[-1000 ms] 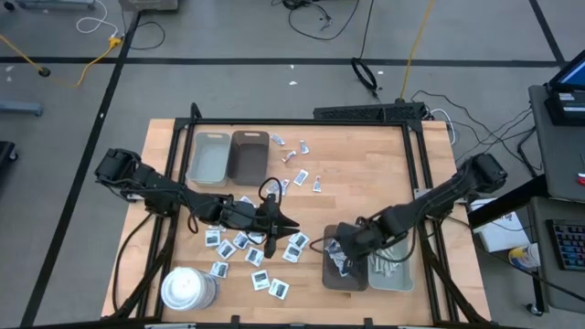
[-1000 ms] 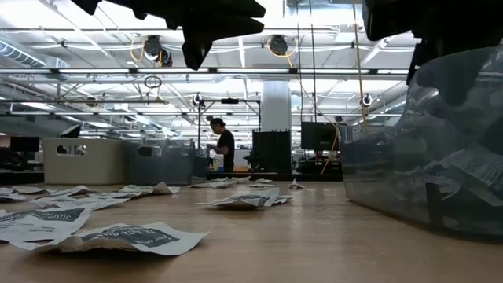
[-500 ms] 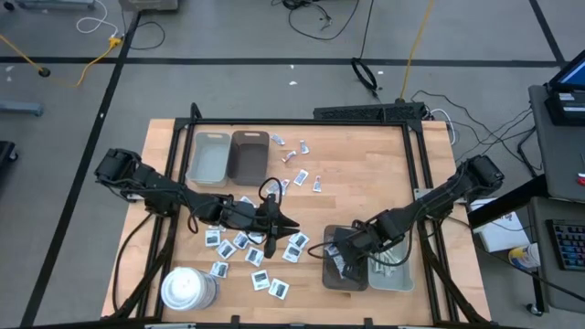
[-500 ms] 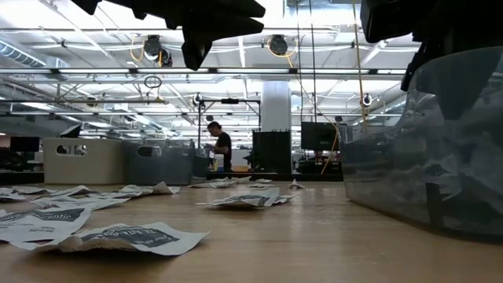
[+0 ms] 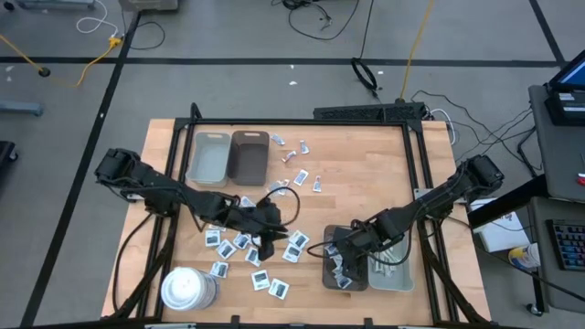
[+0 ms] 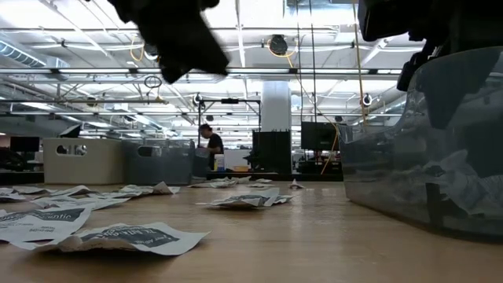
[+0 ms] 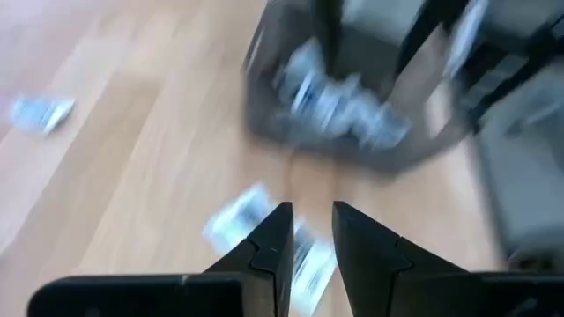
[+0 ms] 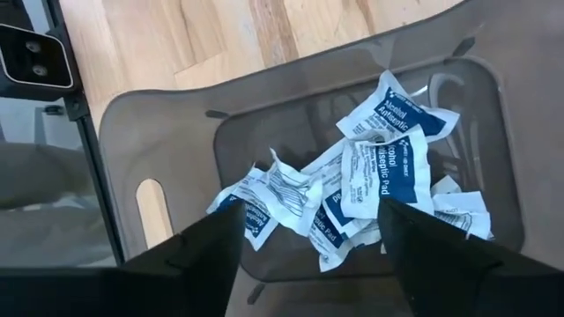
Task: Pick & Place First Aid Supplies
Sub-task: Put the white alcohol pad into the bottom black bin
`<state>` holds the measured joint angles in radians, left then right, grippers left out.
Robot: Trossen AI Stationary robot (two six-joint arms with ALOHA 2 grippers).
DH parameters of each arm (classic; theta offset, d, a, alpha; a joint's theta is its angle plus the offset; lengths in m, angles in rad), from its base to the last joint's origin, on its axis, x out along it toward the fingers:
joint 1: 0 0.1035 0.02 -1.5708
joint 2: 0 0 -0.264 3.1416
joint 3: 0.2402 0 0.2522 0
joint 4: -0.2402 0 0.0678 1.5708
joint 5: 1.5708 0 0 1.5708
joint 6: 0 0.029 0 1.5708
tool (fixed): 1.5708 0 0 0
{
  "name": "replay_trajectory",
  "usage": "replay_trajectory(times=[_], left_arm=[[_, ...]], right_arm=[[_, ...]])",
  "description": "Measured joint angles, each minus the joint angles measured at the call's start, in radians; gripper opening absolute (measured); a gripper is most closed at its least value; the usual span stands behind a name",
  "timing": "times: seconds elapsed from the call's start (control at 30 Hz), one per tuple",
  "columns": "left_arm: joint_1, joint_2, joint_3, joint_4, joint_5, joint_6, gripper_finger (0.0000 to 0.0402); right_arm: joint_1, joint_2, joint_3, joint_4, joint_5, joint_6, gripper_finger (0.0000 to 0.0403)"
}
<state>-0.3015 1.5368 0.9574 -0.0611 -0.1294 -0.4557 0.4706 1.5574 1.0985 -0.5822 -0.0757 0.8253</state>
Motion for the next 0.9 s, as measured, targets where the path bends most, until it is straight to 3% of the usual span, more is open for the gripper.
replay_trajectory(times=[0.2, 0.3, 0.5, 0.67, 0.9], left_arm=[[0.004, 0.0, 0.078, -0.387, 0.057, -0.054, 0.0085], [0.006, 0.0, 0.083, -0.501, 0.13, -0.119, 0.0085], [0.006, 0.0, 0.083, -0.695, 0.18, -0.239, 0.0086], [0.006, 0.0, 0.083, -0.772, 0.185, -0.3, 0.0086], [-0.021, 0.008, 0.074, -0.733, 0.19, -0.312, 0.0086]], right_arm=[[0.0, 0.0, 0.0, 0.023, 0.0, -0.001, 0.0258], [0.0, 0.0, 0.0, 0.037, 0.0, -0.007, 0.0255], [0.0, 0.0, 0.0, 0.04, 0.0, -0.008, 0.0258], [-0.001, 0.0, 0.0, 0.04, 0.0, -0.008, 0.0257], [-0.001, 0.0, 0.0, 0.04, 0.0, -0.008, 0.0254]])
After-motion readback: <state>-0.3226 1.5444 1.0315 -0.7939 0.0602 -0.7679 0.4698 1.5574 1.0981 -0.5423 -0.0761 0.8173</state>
